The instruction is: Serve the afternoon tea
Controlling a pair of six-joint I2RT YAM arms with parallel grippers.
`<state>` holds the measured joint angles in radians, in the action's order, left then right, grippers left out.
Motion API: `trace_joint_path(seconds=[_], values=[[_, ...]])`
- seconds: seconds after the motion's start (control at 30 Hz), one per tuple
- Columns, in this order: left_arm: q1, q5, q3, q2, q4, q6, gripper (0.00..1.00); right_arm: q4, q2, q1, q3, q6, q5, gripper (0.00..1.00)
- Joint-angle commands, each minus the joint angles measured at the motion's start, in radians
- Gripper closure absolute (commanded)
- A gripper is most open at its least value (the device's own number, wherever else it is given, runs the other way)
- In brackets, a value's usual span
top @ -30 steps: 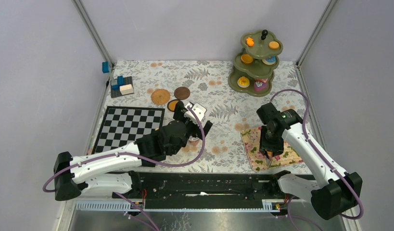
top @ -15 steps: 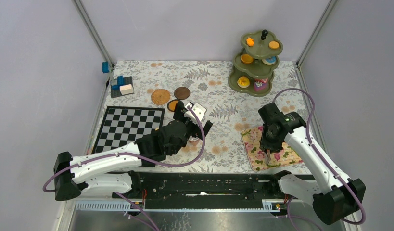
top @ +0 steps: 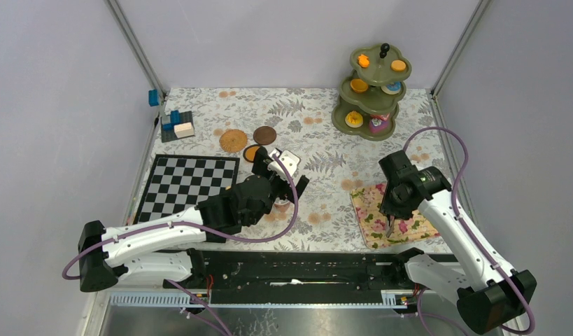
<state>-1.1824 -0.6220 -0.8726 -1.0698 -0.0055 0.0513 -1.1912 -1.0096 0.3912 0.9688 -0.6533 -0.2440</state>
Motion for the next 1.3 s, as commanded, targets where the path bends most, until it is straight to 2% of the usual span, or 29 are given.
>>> trace_joint_path(seconds=[0.0, 0.23, 0.37, 0.6, 0.87, 1.03, 1.27], values=[[0.005, 0.000, -0.010, 0.002, 0.036, -0.006, 0.01, -0.006, 0.035, 0.006, 0.000, -0.035, -0.042, 1.00], [0.005, 0.004, -0.010, 0.001, 0.033, -0.008, 0.01, 0.002, 0.046, 0.001, 0.038, -0.039, -0.070, 1.00], [0.006, 0.004, -0.011, 0.001, 0.033, -0.008, 0.01, 0.017, 0.010, -0.005, 0.133, -0.009, -0.082, 1.00], [0.005, 0.008, -0.011, -0.001, 0.033, -0.010, 0.01, 0.110, -0.150, -0.046, 0.476, 0.155, -0.136, 1.00], [0.005, -0.005, -0.009, -0.001, 0.036, -0.002, 0.01, 0.252, -0.480, -0.122, 0.880, 0.308, -0.078, 1.00], [0.005, -0.011, -0.007, -0.003, 0.036, 0.002, 0.01, 0.251, -0.662, -0.130, 1.136, 0.338, -0.032, 1.00], [0.005, -0.015, -0.002, 0.005, 0.044, 0.007, 0.01, 0.142, -0.892, -0.136, 1.514, 0.383, -0.050, 1.00]])
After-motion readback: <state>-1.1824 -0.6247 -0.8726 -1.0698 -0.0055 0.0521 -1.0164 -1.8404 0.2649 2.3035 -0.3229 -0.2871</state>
